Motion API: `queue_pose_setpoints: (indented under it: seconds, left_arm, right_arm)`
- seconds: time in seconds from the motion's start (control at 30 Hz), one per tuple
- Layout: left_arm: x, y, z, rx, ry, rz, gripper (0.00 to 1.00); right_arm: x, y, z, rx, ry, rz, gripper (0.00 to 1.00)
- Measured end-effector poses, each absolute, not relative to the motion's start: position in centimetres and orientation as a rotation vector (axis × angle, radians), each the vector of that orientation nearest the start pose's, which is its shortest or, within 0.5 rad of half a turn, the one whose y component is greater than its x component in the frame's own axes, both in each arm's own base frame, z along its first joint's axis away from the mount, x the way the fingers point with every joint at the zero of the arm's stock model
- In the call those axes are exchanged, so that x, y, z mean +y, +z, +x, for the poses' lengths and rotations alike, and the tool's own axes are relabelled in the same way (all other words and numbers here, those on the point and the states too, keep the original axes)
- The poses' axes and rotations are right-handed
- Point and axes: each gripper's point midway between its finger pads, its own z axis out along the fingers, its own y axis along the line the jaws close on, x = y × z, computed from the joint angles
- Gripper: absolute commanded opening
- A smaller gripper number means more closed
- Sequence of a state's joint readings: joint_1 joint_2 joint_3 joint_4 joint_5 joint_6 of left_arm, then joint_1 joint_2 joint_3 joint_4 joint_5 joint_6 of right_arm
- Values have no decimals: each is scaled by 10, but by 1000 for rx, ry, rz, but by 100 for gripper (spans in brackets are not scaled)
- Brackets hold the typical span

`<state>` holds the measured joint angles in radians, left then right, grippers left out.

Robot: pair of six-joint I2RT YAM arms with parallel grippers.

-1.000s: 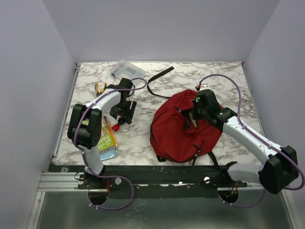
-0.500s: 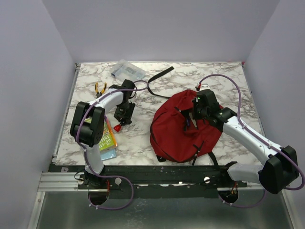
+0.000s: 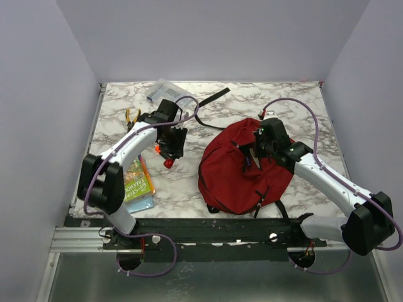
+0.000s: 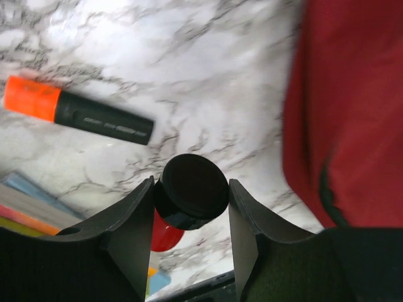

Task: Pack the student bag
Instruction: Pick up the stationery from the center of the board, then place the stationery in the student bag.

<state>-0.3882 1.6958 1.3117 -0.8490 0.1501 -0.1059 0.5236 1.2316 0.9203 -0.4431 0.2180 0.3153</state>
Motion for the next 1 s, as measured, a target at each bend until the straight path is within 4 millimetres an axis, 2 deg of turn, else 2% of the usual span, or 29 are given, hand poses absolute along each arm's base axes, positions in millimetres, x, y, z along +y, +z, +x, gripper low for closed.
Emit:
queue_pose_setpoints:
  seconds: [0.17,0.23,0.3,0.37,0.47,0.5,0.53,0.6,0.73,0.87,1.0]
  left_arm:
    - [-197,147,293,2546,-566,420,0]
    - [-218,172,283,2411,-735,333,0]
    - [-234,185,274,2302,-898,191,0]
    - [-248,180,264,2238,-1029,35,0]
    - [-289,159,230,2266,-1205,-117,0]
    - [-297,158,224,2275,-1232,-145,0]
    - [-316,156,214,2291,-1288,-178,0]
    - [-340,161,209,2269,-1364,-237,0]
    - [-373,170,214,2180,-1445,-370,0]
    - [-396,168,226,2115,-1479,-460,0]
    - [-417,151,242,2021,-1531,-565,0]
  right_arm:
    - [147,146,305,2306,175,-130,1]
    - [147,146,305,2306,176,-130,1]
    - [147,146,305,2306,176,-130,1]
    - [147,145,305,2308,176,-132,1]
    - [148,145,304,2309,182,-134,1]
    - [148,145,304,2309,185,-135,1]
    - [148,145,304,2310,187,-137,1]
    - [149,145,304,2309,192,-138,1]
    - [149,145,303,2308,192,-137,1]
    - [148,149,303,2297,198,-134,1]
    - [148,152,302,2289,202,-134,1]
